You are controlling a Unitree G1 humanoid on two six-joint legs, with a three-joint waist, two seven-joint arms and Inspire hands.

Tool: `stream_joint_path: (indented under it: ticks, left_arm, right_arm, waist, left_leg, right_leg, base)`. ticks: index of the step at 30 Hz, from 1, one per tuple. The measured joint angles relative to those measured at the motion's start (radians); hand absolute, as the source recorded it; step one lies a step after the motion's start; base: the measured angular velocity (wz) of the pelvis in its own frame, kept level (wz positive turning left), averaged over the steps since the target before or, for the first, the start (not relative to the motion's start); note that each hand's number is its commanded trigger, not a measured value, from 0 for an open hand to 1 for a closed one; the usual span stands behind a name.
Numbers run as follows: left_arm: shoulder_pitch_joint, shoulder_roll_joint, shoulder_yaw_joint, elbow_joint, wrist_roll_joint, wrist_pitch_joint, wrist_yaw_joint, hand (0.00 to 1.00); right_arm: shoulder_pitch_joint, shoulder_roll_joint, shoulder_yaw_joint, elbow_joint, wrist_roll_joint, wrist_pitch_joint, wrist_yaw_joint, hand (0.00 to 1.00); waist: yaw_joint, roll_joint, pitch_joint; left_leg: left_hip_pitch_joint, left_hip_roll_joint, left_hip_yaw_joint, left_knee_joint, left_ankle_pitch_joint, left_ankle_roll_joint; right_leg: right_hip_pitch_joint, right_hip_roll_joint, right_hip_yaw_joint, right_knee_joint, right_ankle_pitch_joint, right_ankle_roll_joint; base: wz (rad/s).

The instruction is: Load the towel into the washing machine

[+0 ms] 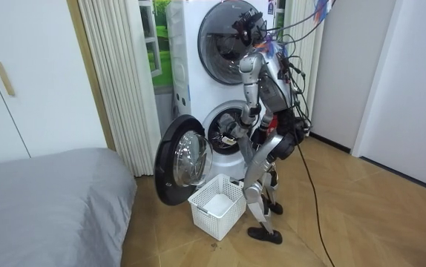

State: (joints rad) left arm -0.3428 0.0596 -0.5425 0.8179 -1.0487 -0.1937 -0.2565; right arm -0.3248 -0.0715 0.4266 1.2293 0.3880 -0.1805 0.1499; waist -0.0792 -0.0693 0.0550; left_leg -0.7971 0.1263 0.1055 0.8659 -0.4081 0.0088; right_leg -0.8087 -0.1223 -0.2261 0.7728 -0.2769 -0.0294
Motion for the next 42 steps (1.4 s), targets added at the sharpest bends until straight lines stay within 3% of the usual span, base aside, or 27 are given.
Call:
stream_joint_path:
  ticks: [2, 3, 4, 5, 15, 17, 21, 26, 27, 28, 32, 37, 40, 42]
  left_arm:
    - [0.009, 0.0, -0.001, 0.0, -0.058, 0.002, -0.002, 1.0]
    - [0.011, 0.0, 0.0, 0.0, -0.084, 0.002, -0.006, 1.0]
    - [0.012, 0.0, -0.002, 0.0, -0.099, 0.002, -0.008, 1.0]
    - [0.017, 0.0, -0.002, -0.003, -0.111, 0.002, -0.014, 1.0]
    - [0.041, -0.007, -0.01, -0.007, -0.425, 0.005, -0.036, 1.0]
    - [0.047, -0.01, -0.011, -0.007, -0.432, 0.005, -0.038, 1.0]
    - [0.111, -0.015, -0.015, -0.013, -0.429, 0.008, -0.075, 1.0]
    - [0.162, 0.0, -0.011, -0.013, -0.432, 0.032, -0.106, 1.0]
    - [0.173, 0.004, -0.011, -0.013, -0.432, 0.037, -0.118, 0.55]
    - [0.185, 0.005, -0.011, -0.013, -0.432, 0.04, -0.128, 0.0]
    - [0.206, 0.009, -0.01, -0.004, -0.431, 0.041, -0.157, 0.0]
    - [0.211, 0.027, -0.008, 0.003, -0.416, 0.06, -0.169, 0.0]
    - [0.22, 0.048, 0.006, 0.009, -0.354, 0.063, -0.165, 0.0]
    - [0.211, 0.045, 0.051, 0.064, -0.243, 0.063, -0.142, 0.0]
  right_arm:
    - [0.008, 0.0, 0.0, -0.017, -0.001, 0.0, 0.001, 0.0]
    - [0.011, 0.0, 0.001, -0.024, 0.0, 0.0, 0.002, 0.42]
    - [0.01, 0.0, 0.001, -0.024, -0.004, -0.001, 0.002, 0.75]
    - [0.01, 0.0, -0.002, -0.023, -0.014, -0.001, 0.002, 1.0]
    - [0.009, 0.0, -0.037, -0.029, -0.026, 0.007, -0.05, 1.0]
    - [0.011, -0.001, -0.038, -0.032, -0.046, 0.007, -0.067, 1.0]
    - [0.039, -0.002, -0.048, -0.055, -0.124, 0.024, -0.116, 1.0]
    - [0.088, -0.003, -0.049, -0.116, -0.169, 0.065, -0.152, 1.0]
    - [0.088, -0.005, -0.055, -0.117, -0.171, 0.07, -0.155, 1.0]
    - [0.091, -0.009, -0.056, -0.119, -0.171, 0.07, -0.161, 1.0]
    - [0.093, -0.012, -0.056, -0.121, -0.171, 0.07, -0.178, 1.0]
    - [0.102, -0.024, -0.057, -0.12, -0.157, 0.07, -0.215, 1.0]
    - [0.094, -0.035, -0.059, -0.102, -0.129, 0.07, -0.215, 1.0]
    - [0.089, -0.038, -0.068, -0.094, -0.083, 0.07, -0.213, 1.0]
  waist:
    - [0.001, 0.001, -0.0003]
    - [0.002, 0.001, -0.0003]
    - [0.002, 0.001, -0.0003]
    - [0.003, 0.001, -0.0003]
    - [0.008, 0.009, -0.0057]
    - [0.008, 0.014, -0.0089]
    - [0.015, 0.036, -0.0276]
    - [0.04, 0.042, -0.0293]
    - [0.048, 0.042, -0.029]
    - [0.056, 0.044, -0.03]
    - [0.064, 0.052, -0.0275]
    - [0.108, 0.068, -0.0263]
    - [0.115, 0.072, -0.0247]
    - [0.122, 0.078, -0.0204]
  left_leg:
    - [0.009, 0.0, -0.001, -0.005, 0.001, -0.001]
    - [0.012, 0.0, -0.002, -0.01, 0.002, -0.001]
    - [0.014, 0.0, -0.002, -0.012, 0.003, -0.001]
    - [0.018, 0.0, -0.001, -0.018, 0.005, -0.002]
    - [0.024, 0.0, 0.0, -0.038, 0.012, -0.007]
    - [0.024, 0.0, 0.0, -0.038, 0.012, -0.007]
    - [0.033, -0.002, 0.007, -0.05, 0.014, -0.006]
    - [0.045, -0.002, 0.023, -0.077, 0.031, -0.01]
    - [0.047, -0.002, 0.023, -0.08, 0.035, -0.013]
    - [0.048, -0.001, 0.024, -0.087, 0.041, -0.015]
    - [0.048, 0.001, 0.026, -0.109, 0.058, -0.021]
    - [0.057, 0.001, 0.028, -0.13, 0.065, -0.03]
    - [0.059, -0.001, 0.028, -0.139, 0.068, -0.032]
    - [0.059, -0.001, 0.028, -0.14, 0.069, -0.031]
  right_leg:
    - [0.01, 0.0, 0.0, -0.005, 0.0, 0.0]
    - [0.014, 0.0, -0.001, -0.009, 0.001, 0.001]
    - [0.015, 0.001, -0.001, -0.009, 0.001, 0.001]
    - [0.017, 0.001, -0.001, -0.01, 0.001, 0.001]
    - [0.021, 0.011, -0.002, -0.026, 0.008, -0.003]
    - [0.022, 0.011, -0.003, -0.026, 0.009, -0.003]
    - [0.025, 0.01, -0.006, -0.031, 0.015, -0.004]
    - [0.021, 0.002, 0.001, -0.032, 0.02, -0.011]
    - [0.021, 0.002, 0.001, -0.04, 0.022, -0.014]
    - [0.023, 0.002, 0.0, -0.05, 0.026, -0.02]
    - [0.021, 0.005, -0.005, -0.066, 0.034, -0.028]
    - [0.022, 0.012, 0.001, -0.079, 0.039, -0.032]
    - [0.021, 0.011, 0.001, -0.081, 0.038, -0.032]
    - [0.022, 0.012, 0.0, -0.082, 0.038, -0.032]
  base:
    - [0.0]
    - [0.03]
    - [0.05]
    - [0.04]
    - [0.0]
    - [0.0]
    - [-0.02]
    - [-0.01]
    - [-0.05]
    - [0.0]
    - [0.0]
    - [-0.04]
    - [0.0]
    - [0.0]
